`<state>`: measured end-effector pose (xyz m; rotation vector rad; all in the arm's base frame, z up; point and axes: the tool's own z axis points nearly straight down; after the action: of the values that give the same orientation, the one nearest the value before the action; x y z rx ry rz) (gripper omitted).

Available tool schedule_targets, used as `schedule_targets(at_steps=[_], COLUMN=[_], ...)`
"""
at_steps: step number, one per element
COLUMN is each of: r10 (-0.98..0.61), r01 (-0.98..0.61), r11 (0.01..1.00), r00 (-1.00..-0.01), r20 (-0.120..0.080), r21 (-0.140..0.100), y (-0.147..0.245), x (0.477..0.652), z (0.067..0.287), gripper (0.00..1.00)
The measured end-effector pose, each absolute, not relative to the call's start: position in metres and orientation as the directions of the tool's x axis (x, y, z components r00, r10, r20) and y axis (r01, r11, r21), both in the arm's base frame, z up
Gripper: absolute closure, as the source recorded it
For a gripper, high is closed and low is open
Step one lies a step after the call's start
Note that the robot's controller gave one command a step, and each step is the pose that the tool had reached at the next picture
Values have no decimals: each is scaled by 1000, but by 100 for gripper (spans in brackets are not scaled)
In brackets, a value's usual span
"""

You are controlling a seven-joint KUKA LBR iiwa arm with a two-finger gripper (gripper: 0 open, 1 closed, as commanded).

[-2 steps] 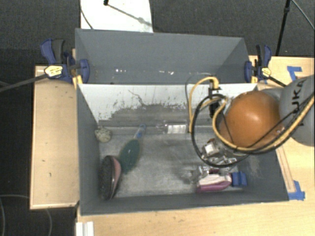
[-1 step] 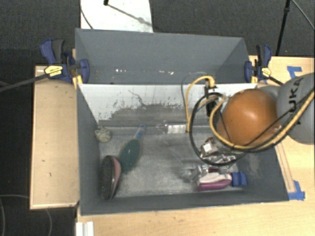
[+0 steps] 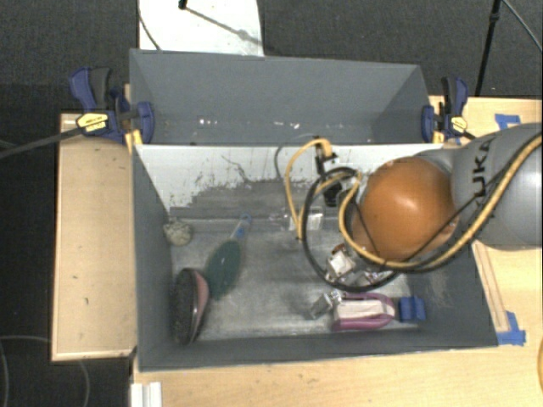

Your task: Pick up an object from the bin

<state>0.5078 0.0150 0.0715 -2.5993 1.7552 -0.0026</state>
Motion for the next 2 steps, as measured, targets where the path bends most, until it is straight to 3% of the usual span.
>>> schedule_targets(at_steps=[1,2], r10=[-828,-738], r01=[-828,-738], r11=[-560,-674], r00=[560,674], r20=[-1,4], r21=[-2,-5], y=[3,-13], x=[577,564], z=[73,201], gripper=[0,0])
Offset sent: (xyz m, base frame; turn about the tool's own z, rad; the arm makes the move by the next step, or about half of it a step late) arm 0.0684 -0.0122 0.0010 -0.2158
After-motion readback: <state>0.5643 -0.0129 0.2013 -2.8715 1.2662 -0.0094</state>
